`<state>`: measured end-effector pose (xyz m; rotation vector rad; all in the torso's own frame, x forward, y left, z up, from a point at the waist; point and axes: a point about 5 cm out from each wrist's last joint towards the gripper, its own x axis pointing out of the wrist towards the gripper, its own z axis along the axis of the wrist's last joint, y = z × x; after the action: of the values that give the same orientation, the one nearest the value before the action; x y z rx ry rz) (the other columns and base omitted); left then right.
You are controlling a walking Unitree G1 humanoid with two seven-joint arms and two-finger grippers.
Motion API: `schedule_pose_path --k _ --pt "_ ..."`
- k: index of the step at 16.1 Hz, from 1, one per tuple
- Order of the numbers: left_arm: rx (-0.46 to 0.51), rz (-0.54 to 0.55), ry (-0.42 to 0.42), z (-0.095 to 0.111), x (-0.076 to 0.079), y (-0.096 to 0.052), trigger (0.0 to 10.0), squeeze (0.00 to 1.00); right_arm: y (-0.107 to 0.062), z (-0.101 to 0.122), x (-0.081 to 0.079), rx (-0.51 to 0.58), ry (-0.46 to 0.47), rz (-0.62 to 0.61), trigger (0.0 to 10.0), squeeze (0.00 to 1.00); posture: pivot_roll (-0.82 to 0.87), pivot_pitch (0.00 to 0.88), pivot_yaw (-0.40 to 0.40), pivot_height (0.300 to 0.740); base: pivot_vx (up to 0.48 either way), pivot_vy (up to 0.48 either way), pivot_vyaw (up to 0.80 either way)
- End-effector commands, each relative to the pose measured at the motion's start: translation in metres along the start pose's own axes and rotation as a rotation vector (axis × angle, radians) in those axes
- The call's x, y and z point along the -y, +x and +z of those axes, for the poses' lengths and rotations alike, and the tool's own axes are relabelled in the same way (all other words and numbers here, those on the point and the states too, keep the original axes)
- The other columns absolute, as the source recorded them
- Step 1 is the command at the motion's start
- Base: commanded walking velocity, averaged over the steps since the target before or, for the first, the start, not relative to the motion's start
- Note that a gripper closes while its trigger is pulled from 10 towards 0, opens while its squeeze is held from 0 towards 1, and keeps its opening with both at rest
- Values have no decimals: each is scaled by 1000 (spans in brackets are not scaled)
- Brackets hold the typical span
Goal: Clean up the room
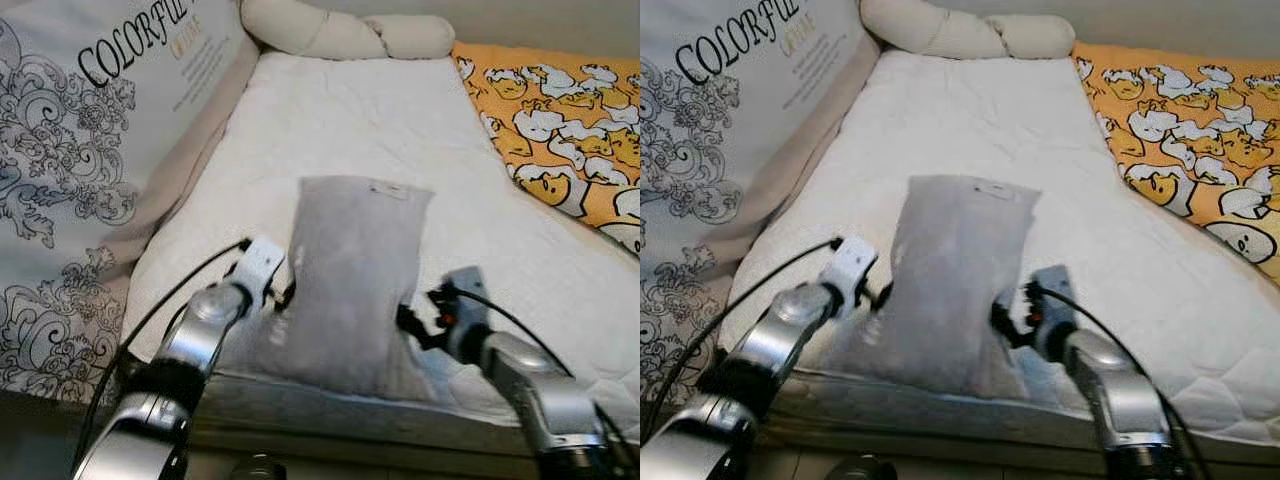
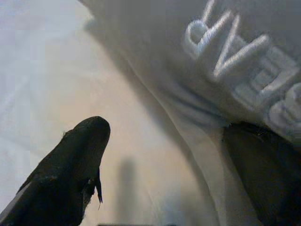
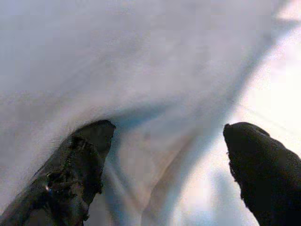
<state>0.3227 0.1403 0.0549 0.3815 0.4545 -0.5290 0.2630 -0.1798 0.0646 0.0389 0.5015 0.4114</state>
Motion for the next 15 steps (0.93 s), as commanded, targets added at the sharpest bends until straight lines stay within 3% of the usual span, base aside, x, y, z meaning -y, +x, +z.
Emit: schedule_pose_path --k 1,2,3,4,5,7,8,9,11,14,15 --pt "-23 -50 15 -4 7 -1 10000 0 -3 -5 13 -7 -16 -91 10000 0 67 0 34 740 0 0 0" --pt "-23 -57 -28 -8 5 -3 10000 1000 -5 -6 28 7 14 -197 10000 1000 66 0 37 740 0 0 0" --pt "-21 -53 -49 -8 4 -4 10000 1000 -5 -6 32 16 29 -223 10000 1000 66 0 37 740 0 0 0" --pt "23 -30 -127 -6 -6 -8 10000 1000 -10 1 44 74 76 -299 10000 1000 68 0 33 740 0 0 0" --pt "69 57 -189 -5 -26 -14 10000 1000 -14 9 53 156 230 -304 10000 1000 71 0 31 740 0 0 0" --pt "151 162 -378 -4 -59 -24 10000 1000 -15 17 64 212 258 -312 10000 1000 74 0 30 740 0 0 0" --pt "166 161 -426 -4 -61 -24 10000 1000 -13 17 67 220 293 -327 10000 1000 77 0 28 740 0 0 0" --pt "209 113 -623 -5 -58 -18 10000 1000 1 14 71 204 403 -319 10000 1000 78 0 31 740 0 0 0" --pt "228 82 -781 -6 -47 -8 10000 1000 18 9 64 135 378 -276 10000 1000 71 0 33 740 0 0 0" --pt "240 41 -1019 -6 -18 10 10000 1000 44 4 41 182 651 -110 10000 1000 57 0 38 740 0 0 0" --pt "227 -5 -1043 -7 -3 15 10000 1000 50 -3 30 159 693 -66 10000 647 48 0 47 740 0 0 0"
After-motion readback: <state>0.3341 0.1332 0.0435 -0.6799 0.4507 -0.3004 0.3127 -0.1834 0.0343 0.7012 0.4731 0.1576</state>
